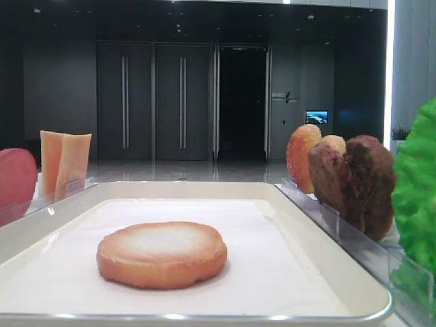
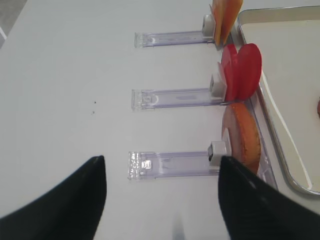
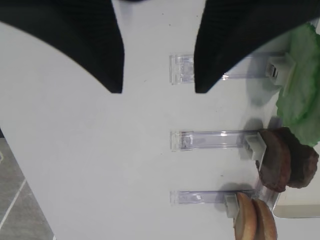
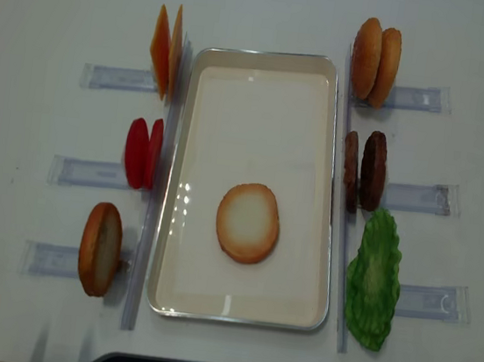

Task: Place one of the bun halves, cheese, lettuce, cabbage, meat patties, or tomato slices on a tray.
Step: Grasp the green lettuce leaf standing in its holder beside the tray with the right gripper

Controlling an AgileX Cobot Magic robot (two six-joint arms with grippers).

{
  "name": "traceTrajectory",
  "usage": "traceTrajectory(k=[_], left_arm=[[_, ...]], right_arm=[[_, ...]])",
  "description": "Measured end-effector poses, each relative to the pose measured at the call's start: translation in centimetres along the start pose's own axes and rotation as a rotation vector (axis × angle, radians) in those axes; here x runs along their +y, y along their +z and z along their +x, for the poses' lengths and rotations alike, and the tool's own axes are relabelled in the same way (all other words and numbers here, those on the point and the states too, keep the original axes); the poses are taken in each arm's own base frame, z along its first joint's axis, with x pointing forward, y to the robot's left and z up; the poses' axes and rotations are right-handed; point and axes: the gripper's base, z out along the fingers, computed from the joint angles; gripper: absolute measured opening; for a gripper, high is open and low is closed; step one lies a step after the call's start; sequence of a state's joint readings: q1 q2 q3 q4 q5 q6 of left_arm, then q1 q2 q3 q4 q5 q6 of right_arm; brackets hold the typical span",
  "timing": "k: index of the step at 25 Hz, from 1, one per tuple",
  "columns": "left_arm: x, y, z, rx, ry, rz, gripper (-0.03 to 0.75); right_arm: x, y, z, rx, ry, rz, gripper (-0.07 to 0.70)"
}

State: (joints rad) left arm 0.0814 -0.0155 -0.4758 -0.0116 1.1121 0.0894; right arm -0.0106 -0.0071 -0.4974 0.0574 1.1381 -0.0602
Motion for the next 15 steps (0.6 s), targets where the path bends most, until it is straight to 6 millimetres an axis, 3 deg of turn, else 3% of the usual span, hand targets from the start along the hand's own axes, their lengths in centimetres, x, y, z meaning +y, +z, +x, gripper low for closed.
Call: traceTrajectory(k=[15], left_arm=[[0.00, 0.00, 0.00, 0.000, 0.000, 0.000, 0.534]], right_arm=[[0.00, 0.00, 0.00, 0.000, -0.001, -0.002, 0.344]])
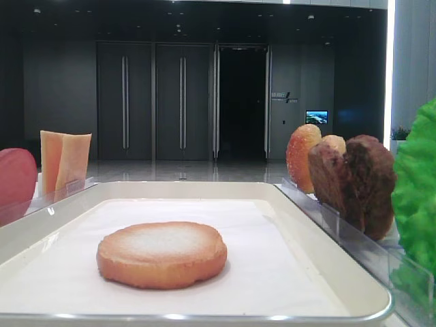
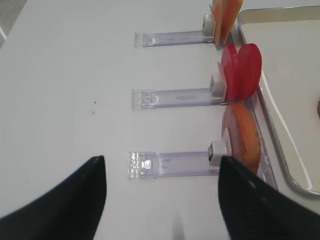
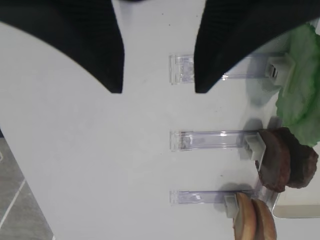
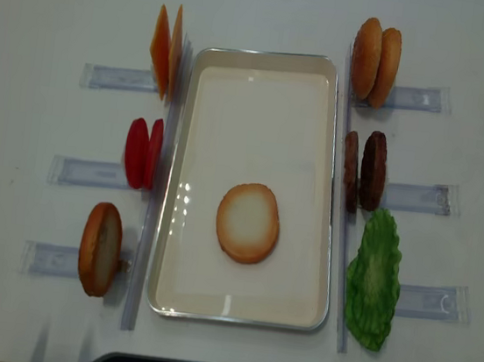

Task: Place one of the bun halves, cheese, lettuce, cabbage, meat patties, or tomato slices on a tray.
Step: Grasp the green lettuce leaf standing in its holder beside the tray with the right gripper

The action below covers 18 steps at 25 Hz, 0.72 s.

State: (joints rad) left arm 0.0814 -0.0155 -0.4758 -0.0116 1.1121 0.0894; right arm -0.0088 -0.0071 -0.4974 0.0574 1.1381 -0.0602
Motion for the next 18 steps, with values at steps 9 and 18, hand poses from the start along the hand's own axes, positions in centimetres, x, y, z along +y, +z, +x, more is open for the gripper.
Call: traceTrajectory(k=[9, 18], left_arm=[[0.00, 0.00, 0.00, 0.000, 0.000, 0.000, 0.534], [0.00, 0.00, 0.00, 0.000, 0.000, 0.000, 0.534]], right_arm=[[0.00, 0.00, 0.00, 0.000, 0.000, 0.000, 0.344], [0.33, -0.01, -0.02, -0.002, 0.016, -0.037, 0.344]])
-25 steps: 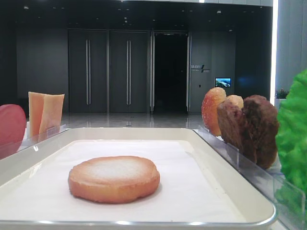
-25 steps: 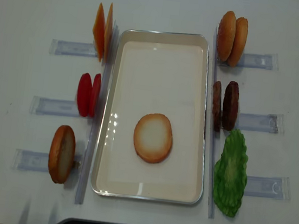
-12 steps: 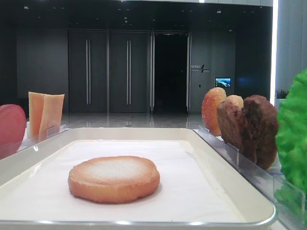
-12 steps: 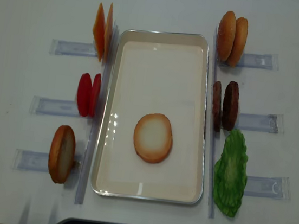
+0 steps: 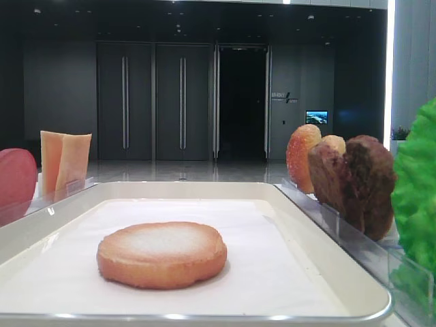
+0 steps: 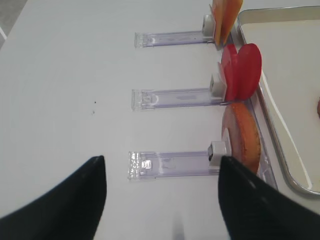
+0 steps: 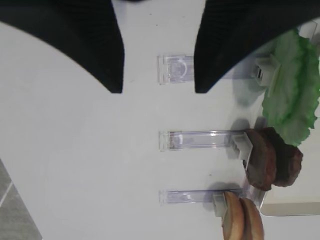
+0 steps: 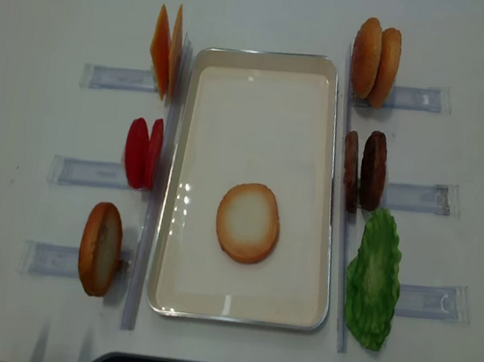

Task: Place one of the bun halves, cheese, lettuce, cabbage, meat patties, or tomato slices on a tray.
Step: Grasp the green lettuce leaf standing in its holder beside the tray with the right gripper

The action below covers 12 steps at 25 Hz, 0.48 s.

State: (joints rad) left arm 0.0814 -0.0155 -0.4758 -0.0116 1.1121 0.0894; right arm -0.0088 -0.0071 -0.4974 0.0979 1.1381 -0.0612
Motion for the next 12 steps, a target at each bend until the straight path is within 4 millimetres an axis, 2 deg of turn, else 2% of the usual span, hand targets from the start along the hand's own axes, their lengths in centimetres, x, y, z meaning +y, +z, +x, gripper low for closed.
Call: traceTrajectory(k=[5, 12], left_arm=[[0.0, 0.0, 0.0, 0.000, 0.000, 0.000, 0.534], [0.0, 0.0, 0.0, 0.000, 0.000, 0.000, 0.534]], right_arm=[[0.0, 0.2, -0.1, 0.013, 0.004, -0.006, 0.344], [0.3, 3.4, -2.4, 0.263, 0.062, -0.067, 0.344]])
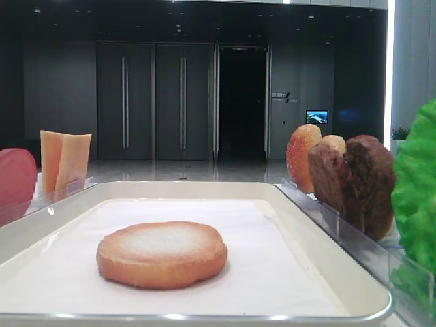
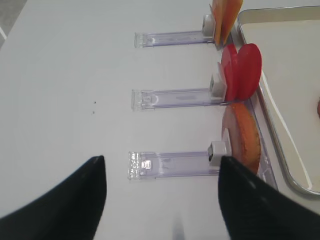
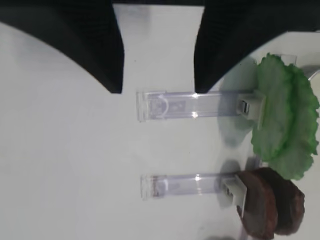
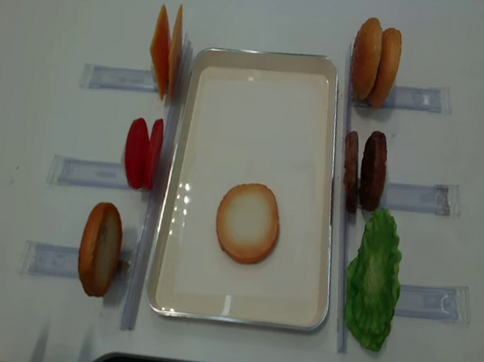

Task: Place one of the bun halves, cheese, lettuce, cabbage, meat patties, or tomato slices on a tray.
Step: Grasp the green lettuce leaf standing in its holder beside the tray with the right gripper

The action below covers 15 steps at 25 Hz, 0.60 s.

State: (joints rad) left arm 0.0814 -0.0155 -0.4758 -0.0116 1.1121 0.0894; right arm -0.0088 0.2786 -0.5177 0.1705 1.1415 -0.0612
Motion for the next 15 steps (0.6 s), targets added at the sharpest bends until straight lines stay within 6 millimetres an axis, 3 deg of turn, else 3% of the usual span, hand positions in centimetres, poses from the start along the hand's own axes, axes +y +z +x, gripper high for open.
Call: traceTrajectory(k=[8, 15], left_arm=[[0.0, 0.0, 0.0, 0.000, 0.000, 0.000, 0.534], [0.0, 0.0, 0.0, 0.000, 0.000, 0.000, 0.534]], right_arm=[[-0.1, 3.8, -4.8, 0.307, 0.057, -0.045, 0.344], [-0.5, 6.7, -9.1, 0.440, 0.056, -0.053, 0.344]])
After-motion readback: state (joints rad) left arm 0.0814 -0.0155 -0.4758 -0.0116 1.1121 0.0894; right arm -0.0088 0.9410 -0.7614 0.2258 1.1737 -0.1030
